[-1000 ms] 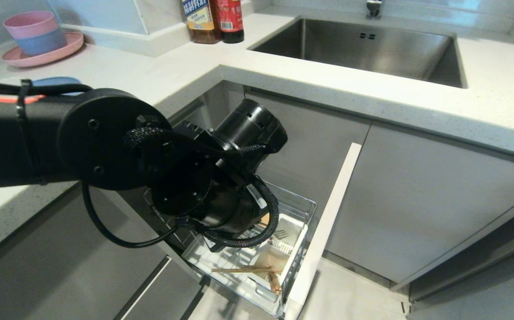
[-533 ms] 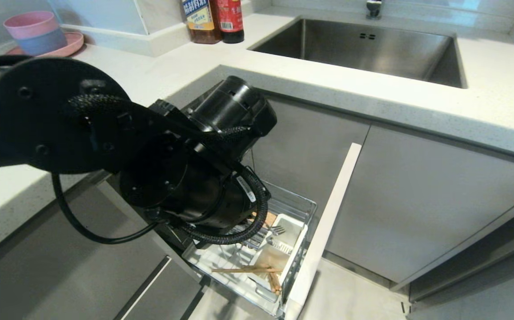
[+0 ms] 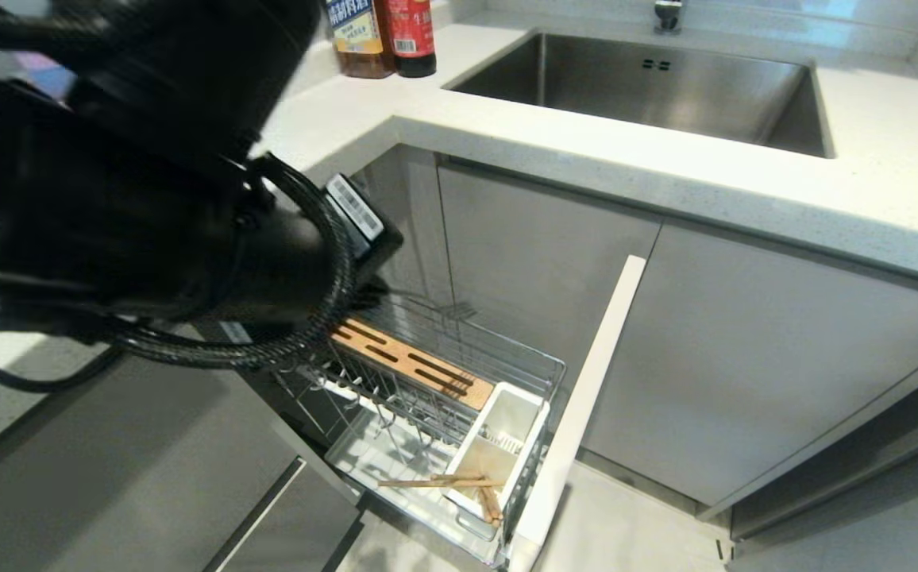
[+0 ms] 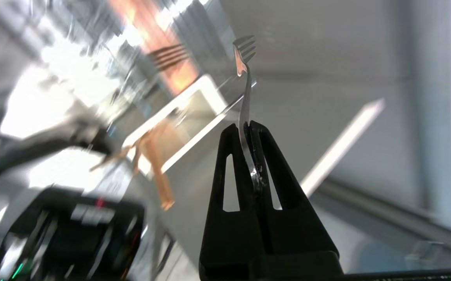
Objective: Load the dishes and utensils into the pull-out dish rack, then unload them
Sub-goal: Take the fork out of the cupboard
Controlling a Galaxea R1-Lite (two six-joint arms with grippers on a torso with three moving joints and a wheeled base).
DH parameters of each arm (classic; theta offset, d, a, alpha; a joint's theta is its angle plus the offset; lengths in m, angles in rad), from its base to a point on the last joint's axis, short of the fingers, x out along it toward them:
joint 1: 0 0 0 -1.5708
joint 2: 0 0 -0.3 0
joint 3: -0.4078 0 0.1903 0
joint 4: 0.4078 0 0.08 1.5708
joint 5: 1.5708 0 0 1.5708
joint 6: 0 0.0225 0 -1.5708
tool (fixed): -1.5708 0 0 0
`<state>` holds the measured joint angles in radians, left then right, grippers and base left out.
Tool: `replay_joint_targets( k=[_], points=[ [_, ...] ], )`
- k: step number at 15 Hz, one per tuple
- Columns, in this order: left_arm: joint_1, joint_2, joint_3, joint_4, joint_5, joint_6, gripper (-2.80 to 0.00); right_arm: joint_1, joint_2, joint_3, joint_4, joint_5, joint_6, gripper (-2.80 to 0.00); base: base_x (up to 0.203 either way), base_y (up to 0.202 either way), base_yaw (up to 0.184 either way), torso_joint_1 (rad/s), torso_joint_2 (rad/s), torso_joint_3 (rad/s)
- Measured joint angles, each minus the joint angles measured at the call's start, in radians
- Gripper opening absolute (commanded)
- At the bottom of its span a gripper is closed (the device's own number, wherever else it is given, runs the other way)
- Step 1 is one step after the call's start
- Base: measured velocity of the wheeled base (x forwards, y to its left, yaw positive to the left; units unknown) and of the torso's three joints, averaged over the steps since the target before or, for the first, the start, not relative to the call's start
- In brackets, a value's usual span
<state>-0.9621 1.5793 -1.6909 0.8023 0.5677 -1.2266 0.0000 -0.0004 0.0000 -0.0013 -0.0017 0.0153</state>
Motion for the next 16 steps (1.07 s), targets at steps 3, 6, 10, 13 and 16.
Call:
replay_joint_targets(
  k=[3,6,10,13,16],
  points=[
    [0.023,-0.086,-0.039,-0.027,0.033,0.082,-2.8,0.0,0.0,0.0,0.0,0.0,0.0,-2.8,0.0,0.0,0.0,0.0,0.0,0.0],
    [0.13,-0.17,-0.05,-0.159,0.021,0.203,-2.8,0.0,0.0,0.0,0.0,0.0,0.0,-2.8,0.0,0.0,0.0,0.0,0.0,0.0],
    [0.312,-0.281,-0.028,-0.345,-0.069,0.352,-2.8,0.0,0.0,0.0,0.0,0.0,0.0,-2.8,0.0,0.0,0.0,0.0,0.0,0.0],
    [0.472,-0.328,-0.017,-0.435,-0.081,0.414,-2.8,0.0,0.0,0.0,0.0,0.0,0.0,-2.8,0.0,0.0,0.0,0.0,0.0,0.0],
    [0.677,-0.347,-0.014,-0.526,-0.083,0.473,-2.8,0.0,0.0,0.0,0.0,0.0,0.0,-2.8,0.0,0.0,0.0,0.0,0.0,0.0]
  ],
)
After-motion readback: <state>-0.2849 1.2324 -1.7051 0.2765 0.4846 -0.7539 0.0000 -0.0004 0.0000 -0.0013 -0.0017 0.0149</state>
